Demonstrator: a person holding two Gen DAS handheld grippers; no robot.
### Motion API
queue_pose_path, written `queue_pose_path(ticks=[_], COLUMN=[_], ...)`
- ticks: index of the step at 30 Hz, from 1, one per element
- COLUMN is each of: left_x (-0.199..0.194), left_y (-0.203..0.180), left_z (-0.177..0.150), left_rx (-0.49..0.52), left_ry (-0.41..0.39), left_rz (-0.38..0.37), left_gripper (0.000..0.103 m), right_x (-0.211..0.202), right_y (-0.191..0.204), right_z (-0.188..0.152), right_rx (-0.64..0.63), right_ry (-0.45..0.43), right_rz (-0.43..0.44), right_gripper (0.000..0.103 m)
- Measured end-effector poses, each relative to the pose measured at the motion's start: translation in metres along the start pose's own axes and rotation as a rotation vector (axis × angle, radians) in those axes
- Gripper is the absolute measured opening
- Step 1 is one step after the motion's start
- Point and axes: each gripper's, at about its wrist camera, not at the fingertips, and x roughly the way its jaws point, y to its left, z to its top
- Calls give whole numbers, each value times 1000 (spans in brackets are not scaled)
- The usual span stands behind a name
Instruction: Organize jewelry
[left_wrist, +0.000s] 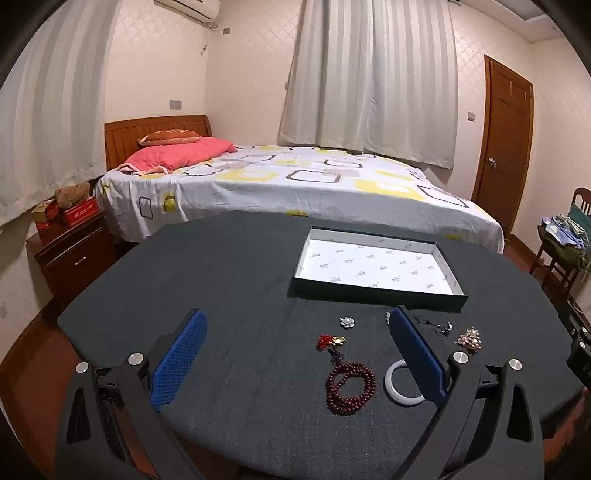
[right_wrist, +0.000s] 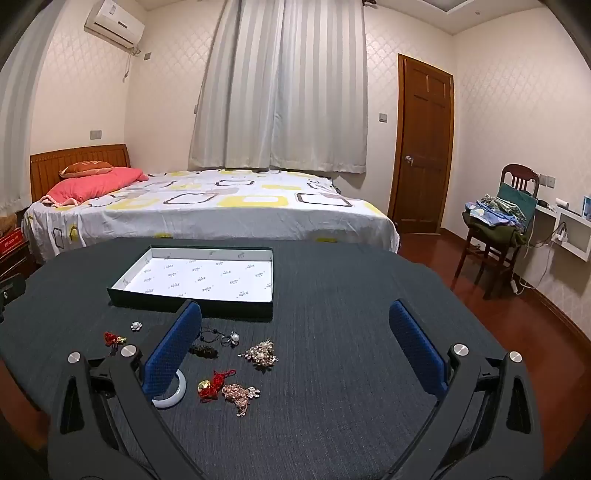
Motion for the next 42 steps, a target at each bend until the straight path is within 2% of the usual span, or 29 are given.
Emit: queue_pose_path(ticks=[2,4,6,15,42], left_x=[-1,4,-3,-4,-18], left_y=[3,-11,-21,-12,-11], left_z=[1,-1,-7,-6,5], left_rx=[-6,42,55,53,59], left_ry=[4,14,-15,5,-34], left_rz=[-27,-24,-24,-67,-62], left_gripper=[96,96,96,96,96], right_x=[-1,-1,-1,-5,-15], right_y=[-1,-1,-1,-4,-10], right_z=[0,1,1,7,19], right_rx=[1,2,0,12,5], right_ry=[-1,3,4,-1,-29], right_rz=[-1,0,0,1,-6], right_gripper=[99,99,99,99,99])
